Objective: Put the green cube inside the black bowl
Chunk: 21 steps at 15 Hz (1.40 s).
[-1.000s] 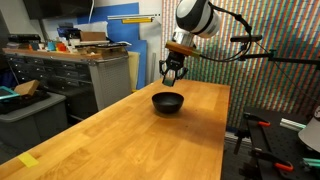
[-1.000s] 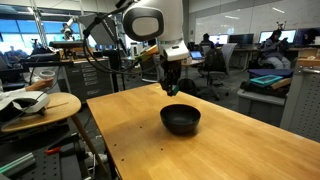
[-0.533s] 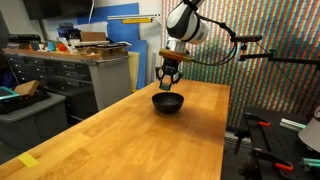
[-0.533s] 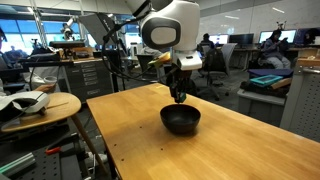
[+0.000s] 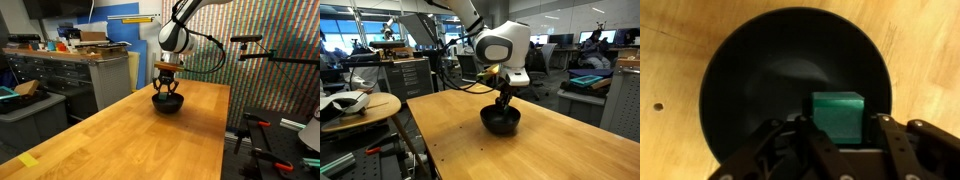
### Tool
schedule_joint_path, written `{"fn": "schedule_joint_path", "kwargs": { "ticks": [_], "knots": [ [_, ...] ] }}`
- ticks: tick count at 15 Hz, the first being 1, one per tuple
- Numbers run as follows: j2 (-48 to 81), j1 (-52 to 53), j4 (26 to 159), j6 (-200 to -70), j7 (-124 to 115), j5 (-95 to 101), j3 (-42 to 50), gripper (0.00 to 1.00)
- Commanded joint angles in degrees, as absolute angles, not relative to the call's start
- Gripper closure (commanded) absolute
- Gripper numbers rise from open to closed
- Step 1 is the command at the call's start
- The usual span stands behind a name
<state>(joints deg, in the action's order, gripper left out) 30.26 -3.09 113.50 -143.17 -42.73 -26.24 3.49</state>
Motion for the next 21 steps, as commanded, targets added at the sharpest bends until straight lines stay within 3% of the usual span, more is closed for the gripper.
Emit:
{"fn": "schedule_joint_path", "kwargs": {
  "ticks": [1, 5, 6, 7, 8, 12, 21],
  "knots": [
    [34.0, -3.7, 108.8, -139.6, -43.1, -25.7, 4.0, 0.79],
    [35.9, -3.9, 107.2, -138.8, -43.2, -25.7, 4.1, 0.79],
    [36.0, -4.0, 107.2, -138.6, -43.1, -25.8, 4.0, 0.71],
    [36.0, -4.1, 107.2, -138.7, -42.8, -26.0, 3.9, 0.29],
    [35.7, -4.1, 107.5, -138.7, -42.6, -26.0, 3.9, 0.28],
    [32.7, -4.5, 110.4, -139.9, -41.2, -26.8, 3.4, 0.01],
    [19.1, -0.7, 123.6, -140.0, -38.9, -18.2, 5.7, 0.0]
  ]
}}
